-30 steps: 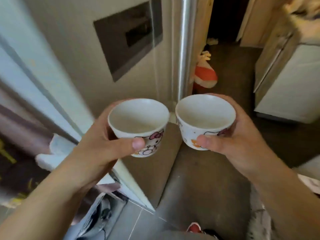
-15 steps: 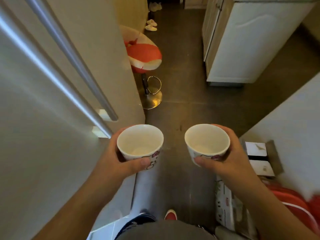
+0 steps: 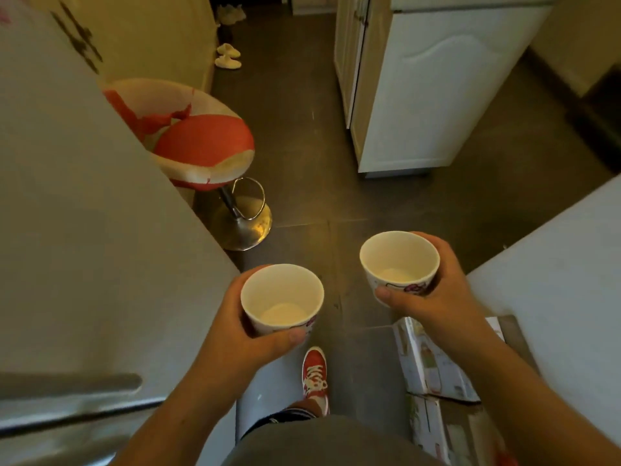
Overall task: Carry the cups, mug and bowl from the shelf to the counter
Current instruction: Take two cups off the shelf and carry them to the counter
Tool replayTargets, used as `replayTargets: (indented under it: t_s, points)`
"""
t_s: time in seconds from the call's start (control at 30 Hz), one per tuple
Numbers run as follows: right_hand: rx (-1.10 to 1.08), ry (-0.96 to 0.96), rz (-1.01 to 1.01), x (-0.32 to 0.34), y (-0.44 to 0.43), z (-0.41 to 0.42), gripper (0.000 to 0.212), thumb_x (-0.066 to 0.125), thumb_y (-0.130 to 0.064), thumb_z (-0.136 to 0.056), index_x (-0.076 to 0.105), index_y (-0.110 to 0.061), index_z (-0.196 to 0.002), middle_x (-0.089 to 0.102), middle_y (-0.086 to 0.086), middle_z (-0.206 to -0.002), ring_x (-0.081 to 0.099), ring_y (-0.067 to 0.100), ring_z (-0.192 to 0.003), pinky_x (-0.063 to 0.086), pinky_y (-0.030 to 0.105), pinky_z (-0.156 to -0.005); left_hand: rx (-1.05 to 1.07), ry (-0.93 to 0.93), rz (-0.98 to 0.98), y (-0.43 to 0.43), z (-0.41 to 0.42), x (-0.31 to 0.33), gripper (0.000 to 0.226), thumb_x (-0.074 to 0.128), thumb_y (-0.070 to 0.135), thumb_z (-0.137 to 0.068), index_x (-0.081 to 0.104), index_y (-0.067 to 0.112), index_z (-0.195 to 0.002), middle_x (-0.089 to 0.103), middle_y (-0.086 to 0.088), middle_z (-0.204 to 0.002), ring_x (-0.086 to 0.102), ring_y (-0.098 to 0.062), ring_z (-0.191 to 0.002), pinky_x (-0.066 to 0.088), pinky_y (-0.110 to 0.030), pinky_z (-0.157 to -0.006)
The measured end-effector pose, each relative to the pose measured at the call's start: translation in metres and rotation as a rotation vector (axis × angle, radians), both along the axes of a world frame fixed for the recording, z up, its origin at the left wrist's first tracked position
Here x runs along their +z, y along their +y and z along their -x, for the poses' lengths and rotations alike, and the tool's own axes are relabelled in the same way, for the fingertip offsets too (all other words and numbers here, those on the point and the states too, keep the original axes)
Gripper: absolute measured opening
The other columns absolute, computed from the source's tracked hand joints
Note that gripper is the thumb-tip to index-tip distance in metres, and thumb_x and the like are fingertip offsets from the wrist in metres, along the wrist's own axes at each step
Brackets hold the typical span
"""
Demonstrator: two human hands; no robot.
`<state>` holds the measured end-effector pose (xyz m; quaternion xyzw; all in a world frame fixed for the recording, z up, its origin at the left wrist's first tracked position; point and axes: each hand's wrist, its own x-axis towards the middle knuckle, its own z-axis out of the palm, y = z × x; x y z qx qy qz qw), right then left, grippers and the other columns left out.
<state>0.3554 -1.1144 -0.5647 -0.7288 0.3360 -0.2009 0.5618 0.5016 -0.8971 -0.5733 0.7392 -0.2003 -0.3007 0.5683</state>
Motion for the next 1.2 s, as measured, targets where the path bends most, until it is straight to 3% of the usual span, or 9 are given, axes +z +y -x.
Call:
replayTargets:
  t_s: [0.07, 0.2, 0.33, 0.5, 0.57, 0.67, 0.77, 0.97, 1.2]
  points:
    - [-0.042, 0.014, 0.001, 0.001, -0.028, -0.012, 0.088, 0.077, -0.052, -0.046, 0.037, -0.046, -0.124, 0.048, -0.034, -0.113, 0.055, 0.0, -0.105, 0.049, 0.01, -0.075, -0.044, 0.054, 0.038, -0.042, -0.025, -0.001, 0.07, 0.086, 0.039, -0.056, 0.047, 0.064, -0.107, 0.058, 0.039, -0.101, 0.056, 0.012, -0.101, 0.055, -0.011, -0.066]
    - [-0.109, 0.024, -0.018, 0.003, -0.076, -0.02, 0.08, 0.077, -0.054, -0.044, 0.041, -0.052, -0.115, 0.048, -0.046, -0.102, 0.051, -0.02, -0.099, 0.046, -0.001, -0.061, -0.128, 0.154, 0.094, -0.123, -0.062, 0.003, 0.07, 0.082, 0.05, -0.049, 0.048, 0.057, -0.11, 0.06, 0.038, -0.096, 0.058, 0.013, -0.098, 0.055, -0.012, -0.067]
    - [-0.211, 0.071, 0.016, -0.004, -0.123, -0.013, 0.077, 0.079, -0.04, -0.051, 0.041, -0.044, -0.118, 0.049, -0.032, -0.11, 0.053, -0.018, -0.097, 0.046, -0.002, -0.061, -0.24, 0.158, 0.092, -0.201, -0.09, 0.005, 0.071, 0.08, 0.043, -0.053, 0.047, 0.047, -0.116, 0.061, 0.035, -0.098, 0.058, 0.013, -0.099, 0.054, -0.011, -0.067]
    - [-0.318, 0.093, 0.019, -0.032, -0.196, -0.006, 0.076, 0.08, 0.009, -0.064, 0.041, -0.016, -0.124, 0.052, -0.018, -0.109, 0.053, -0.026, -0.092, 0.044, -0.005, -0.067, -0.337, 0.167, 0.067, -0.31, -0.122, -0.004, 0.072, 0.087, 0.041, -0.053, 0.048, 0.048, -0.113, 0.062, 0.027, -0.105, 0.061, 0.003, -0.101, 0.055, -0.013, -0.069]
    - [-0.364, 0.108, 0.009, -0.042, -0.23, -0.006, 0.076, 0.078, 0.016, -0.063, 0.042, -0.012, -0.124, 0.052, -0.016, -0.109, 0.055, -0.024, -0.091, 0.044, -0.005, -0.068, -0.367, 0.16, 0.049, -0.356, -0.132, -0.01, 0.074, 0.091, 0.038, -0.053, 0.049, 0.048, -0.113, 0.062, 0.024, -0.108, 0.062, -0.004, -0.103, 0.056, -0.016, -0.069]
    - [-0.428, 0.112, -0.001, -0.05, -0.286, -0.013, 0.078, 0.082, 0.005, -0.062, 0.042, -0.02, -0.124, 0.052, -0.02, -0.11, 0.059, -0.007, -0.094, 0.046, 0.001, -0.068, -0.396, 0.13, 0.015, -0.424, -0.148, -0.017, 0.069, 0.083, 0.032, -0.057, 0.048, 0.045, -0.116, 0.06, 0.015, -0.117, 0.06, -0.014, -0.108, 0.058, -0.021, -0.072]
    - [-0.464, 0.09, -0.04, -0.046, -0.34, -0.03, 0.078, 0.083, -0.024, -0.055, 0.042, -0.034, -0.121, 0.05, -0.027, -0.113, 0.057, 0.0, -0.099, 0.043, 0.009, -0.077, -0.421, 0.133, -0.019, -0.478, -0.163, -0.015, 0.073, 0.085, 0.037, -0.052, 0.049, 0.046, -0.116, 0.06, 0.015, -0.116, 0.061, -0.014, -0.107, 0.057, -0.018, -0.069]
    - [-0.414, 0.012, -0.088, -0.029, -0.449, -0.081, 0.08, 0.081, -0.044, -0.046, 0.042, -0.051, -0.115, 0.05, -0.048, -0.105, 0.051, -0.024, -0.1, 0.046, -0.002, -0.068, -0.4, 0.111, -0.049, -0.561, -0.192, -0.005, 0.069, 0.087, 0.035, -0.061, 0.047, 0.047, -0.117, 0.058, 0.015, -0.118, 0.06, -0.014, -0.106, 0.056, -0.015, -0.065]
    - [-0.504, -0.011, -0.088, -0.037, -0.564, -0.142, 0.092, 0.08, -0.049, -0.045, 0.039, -0.042, -0.127, 0.048, -0.031, -0.116, 0.052, -0.002, -0.108, 0.043, 0.01, -0.079, -0.432, 0.046, -0.088, -0.667, -0.245, -0.013, 0.069, 0.077, 0.034, -0.055, 0.047, 0.042, -0.116, 0.057, 0.014, -0.117, 0.058, -0.016, -0.107, 0.054, -0.022, -0.075]
